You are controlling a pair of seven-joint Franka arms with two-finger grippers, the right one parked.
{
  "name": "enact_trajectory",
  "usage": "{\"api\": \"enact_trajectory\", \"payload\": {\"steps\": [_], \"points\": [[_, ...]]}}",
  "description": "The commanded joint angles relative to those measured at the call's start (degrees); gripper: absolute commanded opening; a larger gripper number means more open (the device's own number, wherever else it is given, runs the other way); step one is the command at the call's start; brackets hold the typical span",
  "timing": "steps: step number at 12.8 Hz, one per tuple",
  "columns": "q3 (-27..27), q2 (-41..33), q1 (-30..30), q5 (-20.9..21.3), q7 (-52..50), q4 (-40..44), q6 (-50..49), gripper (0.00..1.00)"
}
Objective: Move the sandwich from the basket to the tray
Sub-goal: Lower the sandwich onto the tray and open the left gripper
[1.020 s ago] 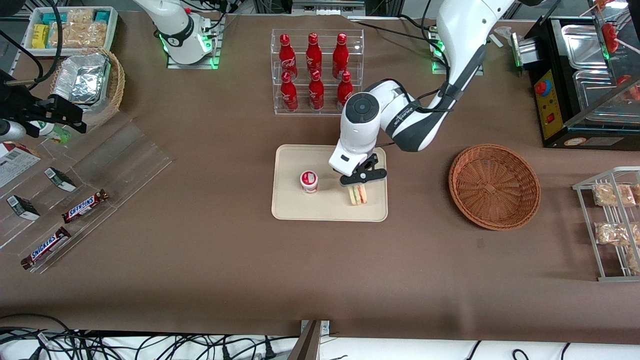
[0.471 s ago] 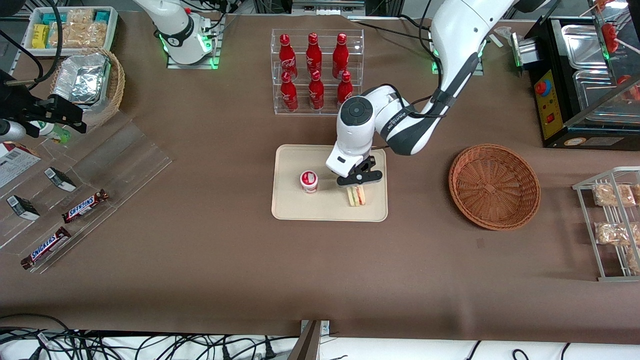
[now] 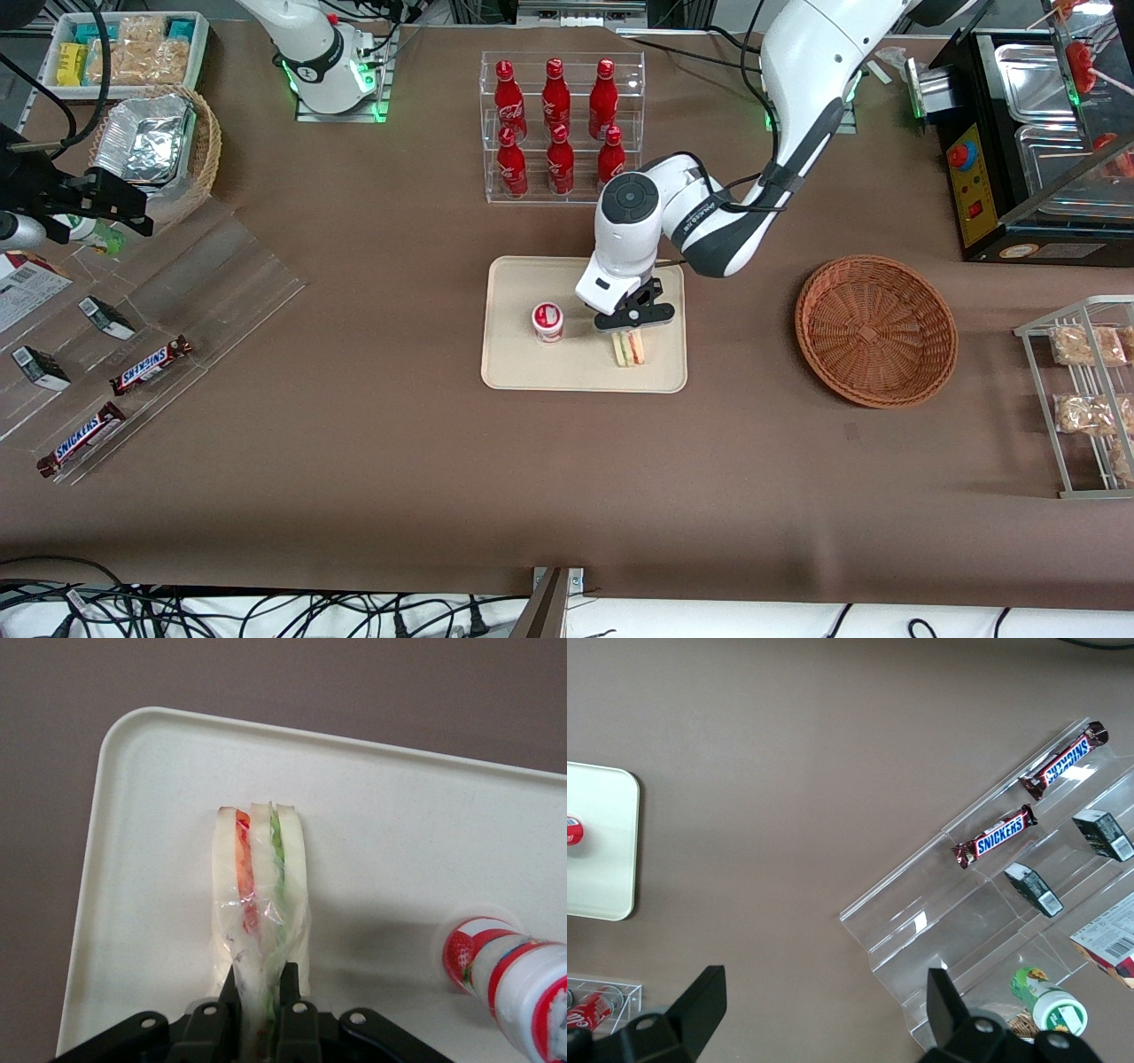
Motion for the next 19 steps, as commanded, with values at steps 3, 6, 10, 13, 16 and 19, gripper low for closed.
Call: {"api": "enact_trajectory", "payload": {"steps": [3,6,10,13,16,19], "points": [[0.34,0.99,-0.6,3.64,-3.25,0.29,0.74,0.7],[0.25,1.25,-0.6,3.64,-3.25,0.29,0.75,1.0],[-0.19,-1.02,-0.34,2.59,-3.34,1.09,-0.48,1.0],[-0.45,-4.19,-0.25,-1.44,-2.73,2.75,-6.27,1.0],[-0.45,-7.88,0.45,-5.4,-0.72,2.93,-9.36,1.0],[-0.45,-12.88,3.43,-11.1,4.37,3.37,-14.09,1.0]]}}
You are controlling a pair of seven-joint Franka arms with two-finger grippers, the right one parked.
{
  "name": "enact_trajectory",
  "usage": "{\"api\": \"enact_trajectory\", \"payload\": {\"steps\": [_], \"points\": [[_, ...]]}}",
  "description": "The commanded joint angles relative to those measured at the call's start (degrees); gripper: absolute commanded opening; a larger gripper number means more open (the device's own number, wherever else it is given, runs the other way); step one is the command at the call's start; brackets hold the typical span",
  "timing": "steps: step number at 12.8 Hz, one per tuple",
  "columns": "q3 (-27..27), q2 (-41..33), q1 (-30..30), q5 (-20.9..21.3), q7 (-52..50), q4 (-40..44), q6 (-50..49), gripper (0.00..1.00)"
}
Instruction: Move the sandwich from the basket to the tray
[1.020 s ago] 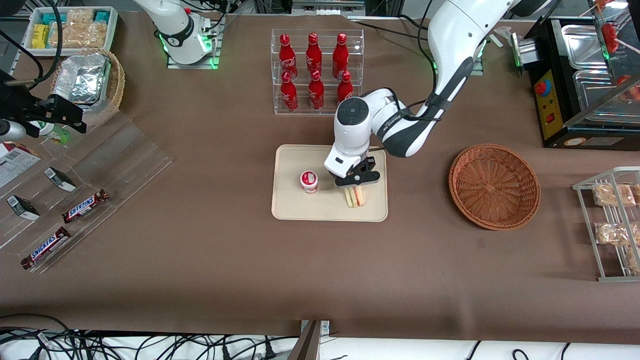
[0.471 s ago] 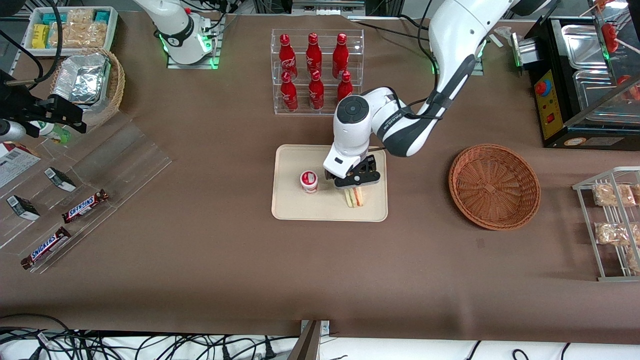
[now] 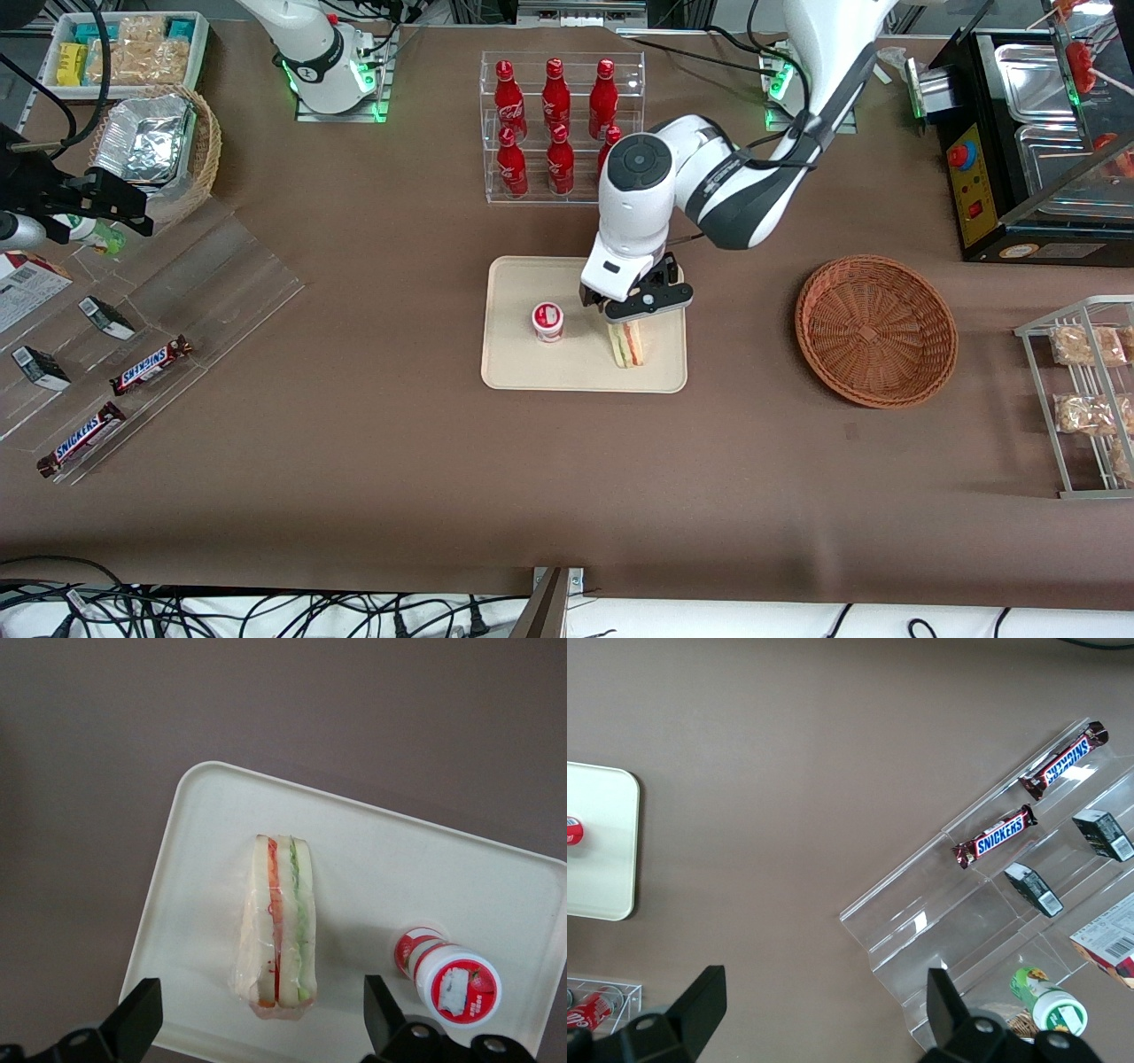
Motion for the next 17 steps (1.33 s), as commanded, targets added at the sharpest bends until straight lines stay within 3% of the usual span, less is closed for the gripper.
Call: {"api": "enact_trajectory", "payload": {"steps": [1,5,10,17], "points": [[-0.17,-5.07,3.73,-6.47,7.31,2.02,-6.17,1.0],[-0.17,-5.52,11.54,-12.82,18.04,12.75,-20.41,1.0],[-0.25,-6.92,23.23,-14.32,32.71,16.62,-27.82,1.0],[0.1,-6.75,34.49,-14.32,54.68,19.88,-33.17,1.0]]}}
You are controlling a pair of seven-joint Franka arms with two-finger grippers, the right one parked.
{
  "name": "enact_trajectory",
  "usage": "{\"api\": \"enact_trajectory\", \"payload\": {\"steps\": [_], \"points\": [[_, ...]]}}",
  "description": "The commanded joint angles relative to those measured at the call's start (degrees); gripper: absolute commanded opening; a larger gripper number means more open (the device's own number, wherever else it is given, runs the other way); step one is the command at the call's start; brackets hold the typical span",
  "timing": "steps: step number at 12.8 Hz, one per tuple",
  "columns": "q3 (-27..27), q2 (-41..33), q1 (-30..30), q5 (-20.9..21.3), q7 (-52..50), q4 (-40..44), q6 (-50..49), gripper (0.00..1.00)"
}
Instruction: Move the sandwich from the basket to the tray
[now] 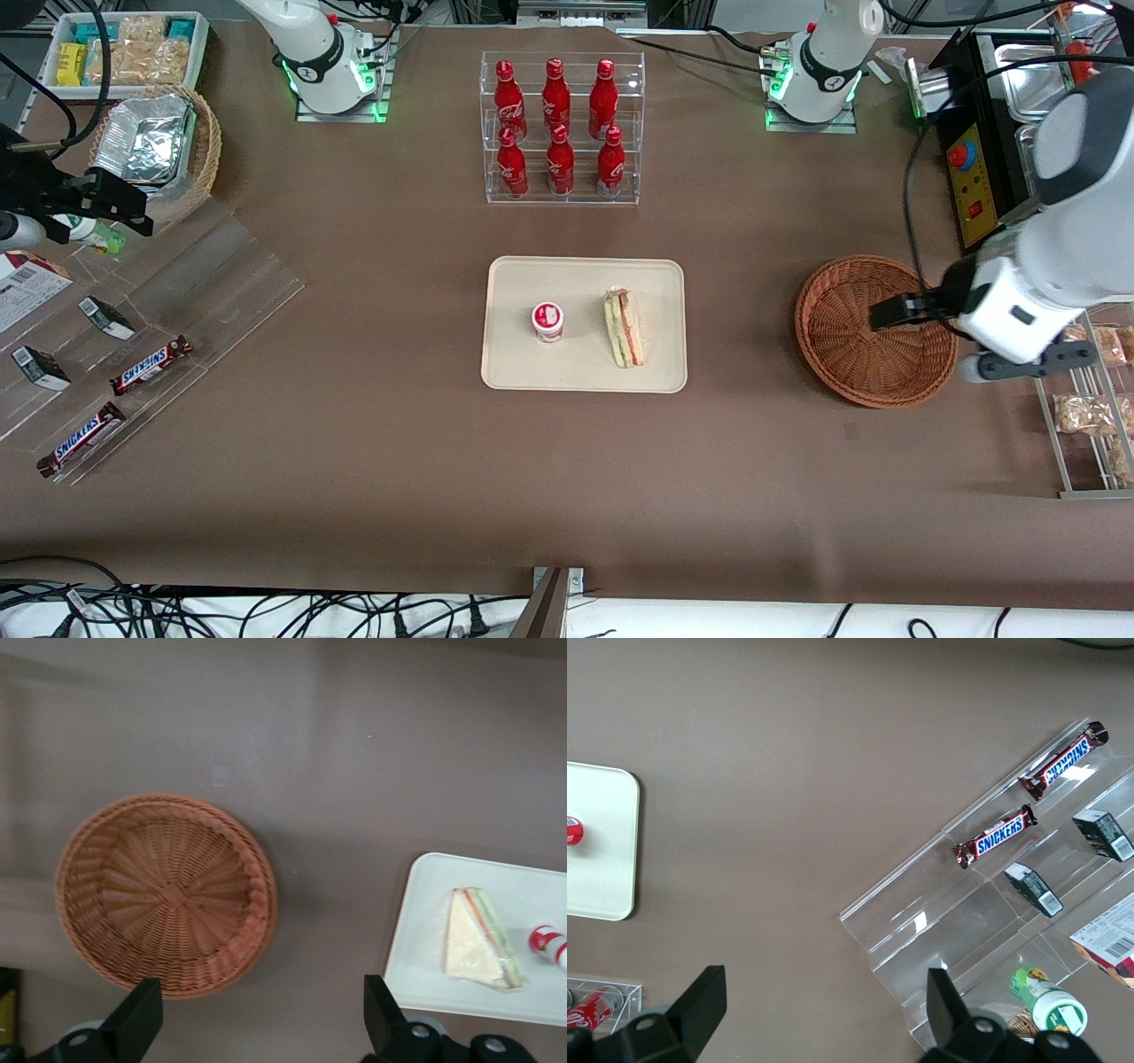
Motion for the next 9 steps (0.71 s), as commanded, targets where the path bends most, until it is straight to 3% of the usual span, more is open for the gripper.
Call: {"api": "enact_trajectory", "payload": {"steps": [1,2,4,6,9], "points": [[0.22,0.17,3.08,-0.79,11.6,1.12,-2.52,1.0],[2.4,0.34,2.39,-0.61,17.05,1.47,-2.43,1.0],[11.34,0.35,-4.69,-0.79,23.24,1.21,-2.34,1.0],[19.7,1.31,-12.69,-1.58,23.25,0.94,-1.64,1.0],[26.65,1.4,-19.11,-4.21,23.43,-0.72,2.23,1.0]]}}
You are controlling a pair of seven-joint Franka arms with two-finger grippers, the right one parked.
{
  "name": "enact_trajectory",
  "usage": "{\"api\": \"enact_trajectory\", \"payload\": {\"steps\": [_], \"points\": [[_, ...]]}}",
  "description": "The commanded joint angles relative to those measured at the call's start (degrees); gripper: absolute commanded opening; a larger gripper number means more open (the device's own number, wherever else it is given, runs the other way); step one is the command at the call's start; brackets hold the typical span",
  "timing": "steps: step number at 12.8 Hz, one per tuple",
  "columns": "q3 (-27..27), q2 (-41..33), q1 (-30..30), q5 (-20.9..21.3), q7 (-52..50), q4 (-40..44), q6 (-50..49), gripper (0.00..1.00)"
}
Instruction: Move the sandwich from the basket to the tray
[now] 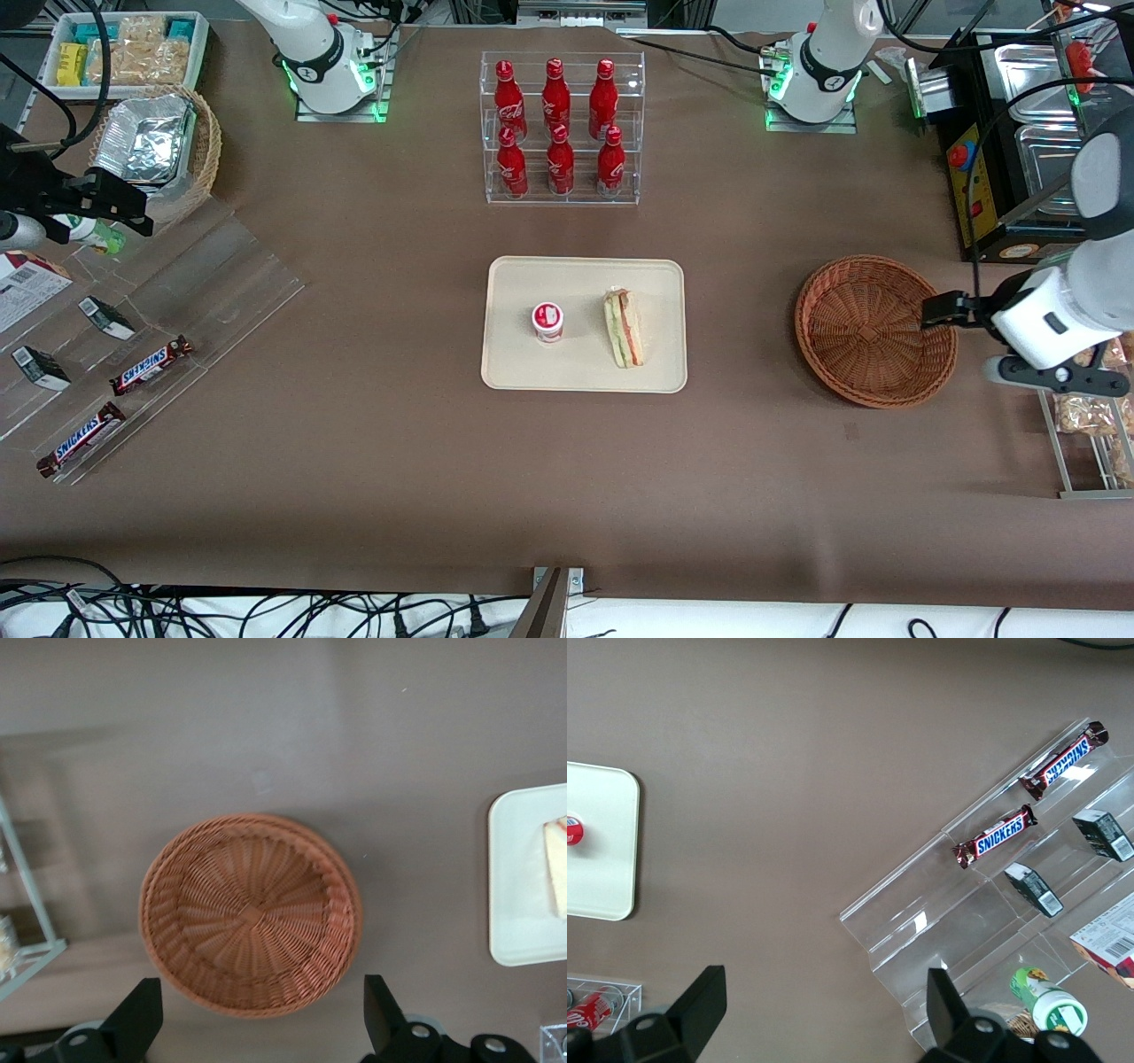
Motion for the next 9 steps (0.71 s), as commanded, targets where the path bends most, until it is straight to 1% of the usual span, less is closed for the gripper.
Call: {"api": "enact_trajectory", "payload": {"steps": [1,2,7,9], "points": [[9.29,0.13,-7.66,-1.92,1.56,-0.99,1.37,1.0],[10.03,0.13,-8.3,-2.0,1.47,-1.16,1.37,1.0],[9.51,0.92,-6.03,-3.24,1.47,-1.34,1.37,1.0],[4.0,1.09,-1.57,-2.89,1.47,-1.26,1.37,1.0]]}}
